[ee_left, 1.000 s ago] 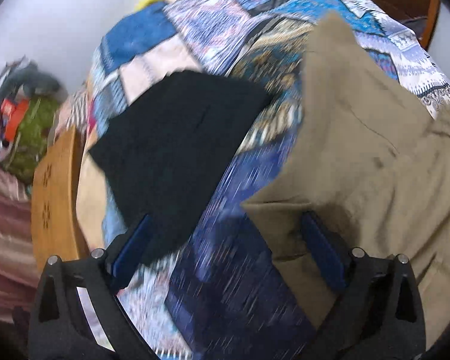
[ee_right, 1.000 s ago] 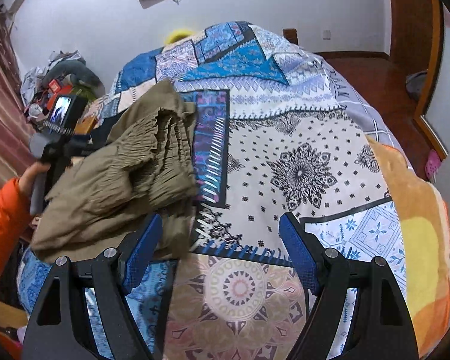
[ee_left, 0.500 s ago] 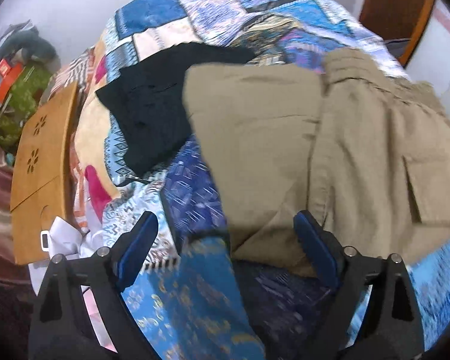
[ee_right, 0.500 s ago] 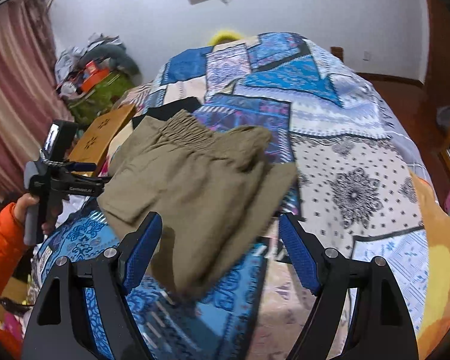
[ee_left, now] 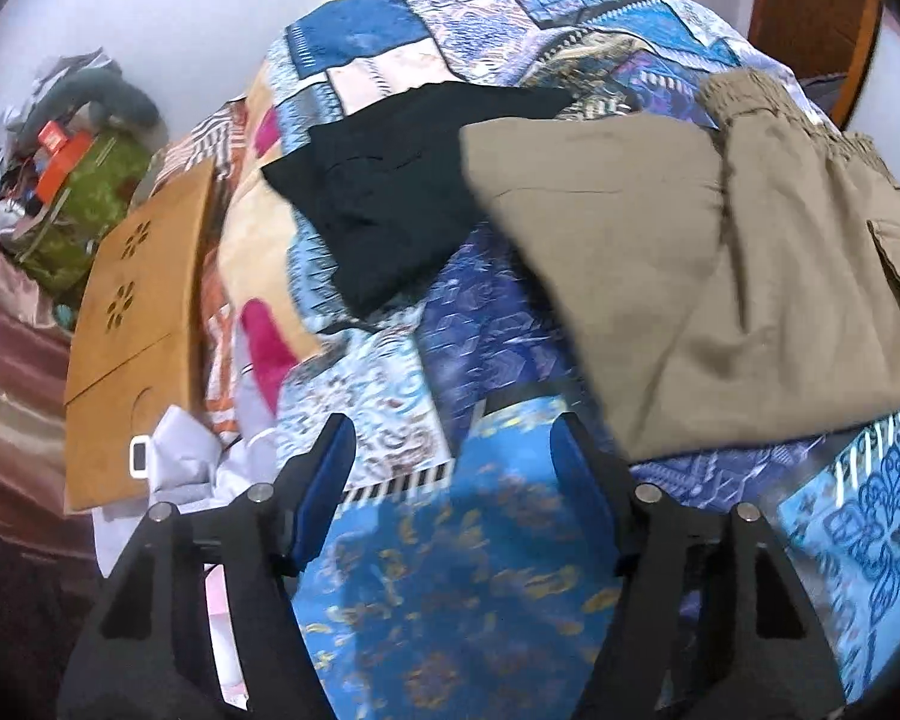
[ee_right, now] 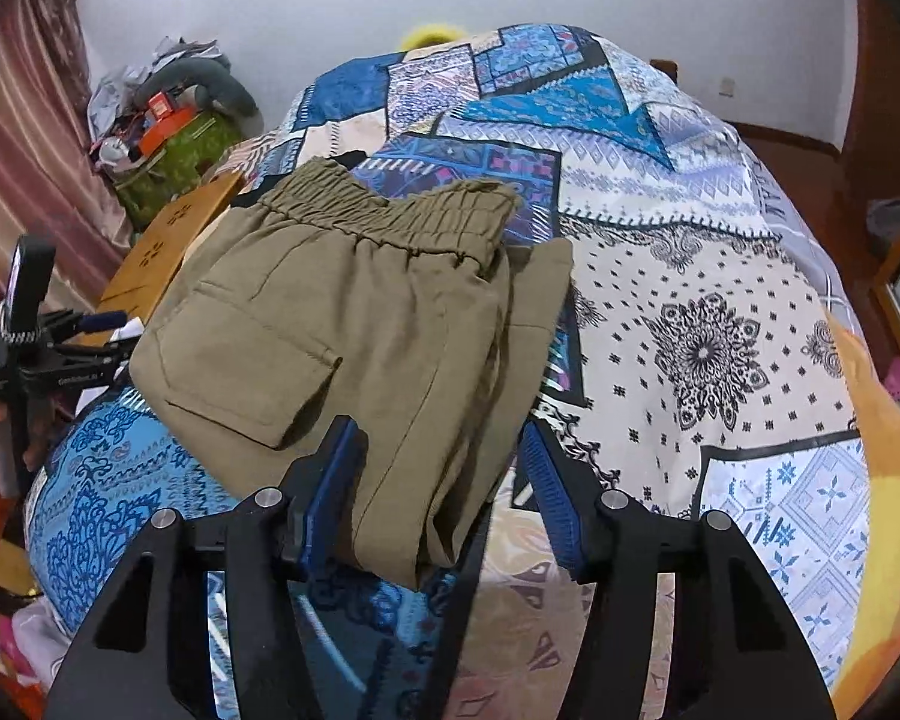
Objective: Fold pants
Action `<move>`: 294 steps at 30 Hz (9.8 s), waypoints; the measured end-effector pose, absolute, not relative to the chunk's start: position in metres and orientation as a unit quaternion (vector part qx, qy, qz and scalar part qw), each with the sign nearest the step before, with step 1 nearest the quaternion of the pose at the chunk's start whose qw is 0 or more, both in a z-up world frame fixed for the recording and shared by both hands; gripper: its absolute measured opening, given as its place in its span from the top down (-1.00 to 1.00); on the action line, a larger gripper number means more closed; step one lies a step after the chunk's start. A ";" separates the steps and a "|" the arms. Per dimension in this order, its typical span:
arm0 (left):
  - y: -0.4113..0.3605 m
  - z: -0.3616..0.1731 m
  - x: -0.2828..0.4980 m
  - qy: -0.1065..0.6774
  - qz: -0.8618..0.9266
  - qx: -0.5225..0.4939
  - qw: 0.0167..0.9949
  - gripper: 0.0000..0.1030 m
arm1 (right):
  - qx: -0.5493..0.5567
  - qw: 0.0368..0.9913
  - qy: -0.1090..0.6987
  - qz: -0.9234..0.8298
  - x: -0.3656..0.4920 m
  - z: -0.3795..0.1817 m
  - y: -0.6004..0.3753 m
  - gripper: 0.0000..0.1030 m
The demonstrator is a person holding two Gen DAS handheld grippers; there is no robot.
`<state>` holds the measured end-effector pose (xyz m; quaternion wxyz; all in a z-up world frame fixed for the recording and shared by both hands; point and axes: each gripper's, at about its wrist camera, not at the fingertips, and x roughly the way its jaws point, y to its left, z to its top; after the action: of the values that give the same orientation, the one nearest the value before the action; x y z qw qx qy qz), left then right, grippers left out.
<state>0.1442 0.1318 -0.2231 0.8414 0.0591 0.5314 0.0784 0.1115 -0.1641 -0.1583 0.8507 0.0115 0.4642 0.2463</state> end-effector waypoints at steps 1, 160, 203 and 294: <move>0.135 -0.218 0.142 0.526 0.076 0.055 0.845 -0.33 | 0.010 0.852 0.464 0.244 0.112 -0.156 -0.165 -0.02; 0.277 -0.156 0.274 0.370 0.123 -0.057 0.919 0.96 | -0.054 0.805 0.409 0.427 0.300 -0.104 0.091 0.83; 0.202 -0.012 0.123 0.241 0.099 -0.044 0.964 0.76 | -0.044 0.896 0.210 0.390 0.161 0.037 0.012 0.36; 0.117 0.006 -0.024 0.113 0.093 -0.028 0.989 -1.00 | 0.021 0.941 0.103 0.321 0.008 0.053 -0.042 -1.00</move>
<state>-0.0236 0.1173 0.0062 0.9888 -0.0282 0.1134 0.0930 0.0085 -0.0420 0.0525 0.9413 0.0214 0.1027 0.3210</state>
